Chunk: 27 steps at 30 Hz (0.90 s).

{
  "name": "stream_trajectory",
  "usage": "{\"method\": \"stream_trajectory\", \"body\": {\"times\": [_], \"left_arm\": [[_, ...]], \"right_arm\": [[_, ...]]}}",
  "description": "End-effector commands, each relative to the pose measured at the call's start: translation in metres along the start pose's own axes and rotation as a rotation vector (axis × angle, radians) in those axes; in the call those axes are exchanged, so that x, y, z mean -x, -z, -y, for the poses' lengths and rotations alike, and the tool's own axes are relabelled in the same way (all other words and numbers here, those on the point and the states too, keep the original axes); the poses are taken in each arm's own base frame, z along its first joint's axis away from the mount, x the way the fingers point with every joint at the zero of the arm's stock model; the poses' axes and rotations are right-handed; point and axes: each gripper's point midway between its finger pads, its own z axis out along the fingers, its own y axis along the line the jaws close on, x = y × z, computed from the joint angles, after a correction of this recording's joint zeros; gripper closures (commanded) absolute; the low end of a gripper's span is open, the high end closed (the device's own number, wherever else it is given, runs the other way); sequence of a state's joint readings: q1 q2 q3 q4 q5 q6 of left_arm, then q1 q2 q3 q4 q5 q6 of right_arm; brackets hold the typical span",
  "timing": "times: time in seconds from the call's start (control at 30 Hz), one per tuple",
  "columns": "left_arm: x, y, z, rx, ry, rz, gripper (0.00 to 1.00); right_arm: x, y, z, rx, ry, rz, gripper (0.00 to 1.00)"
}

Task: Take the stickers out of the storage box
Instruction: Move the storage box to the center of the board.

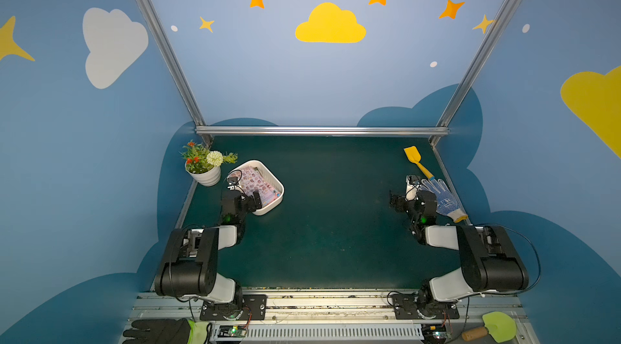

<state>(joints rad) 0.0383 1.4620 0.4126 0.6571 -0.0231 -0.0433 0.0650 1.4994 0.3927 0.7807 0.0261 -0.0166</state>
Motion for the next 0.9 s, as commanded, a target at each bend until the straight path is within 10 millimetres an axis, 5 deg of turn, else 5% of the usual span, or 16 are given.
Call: {"method": "stream_trajectory", "body": {"times": [0.0,0.23,0.5,0.63,0.87], "left_arm": [[0.024,0.008,-0.006,0.055,0.008,0.012,0.0],[0.056,0.048,-0.017,0.144,0.01,0.065,0.0],[0.102,0.112,-0.007,0.17,0.23,0.067,0.1],[0.095,0.13,-0.012,0.241,0.331,-0.082,0.19],[0.052,0.117,0.003,0.247,0.397,-0.416,0.33]], "right_arm": [[0.019,0.01,0.001,-0.02,0.012,0.03,0.05],[0.062,0.034,-0.013,0.005,-0.016,0.012,0.07],[0.122,0.064,-0.063,0.148,-0.072,-0.028,0.1],[0.136,0.073,-0.103,0.292,-0.145,-0.124,0.11],[0.129,0.097,-0.166,0.502,-0.198,-0.267,0.14]]}}
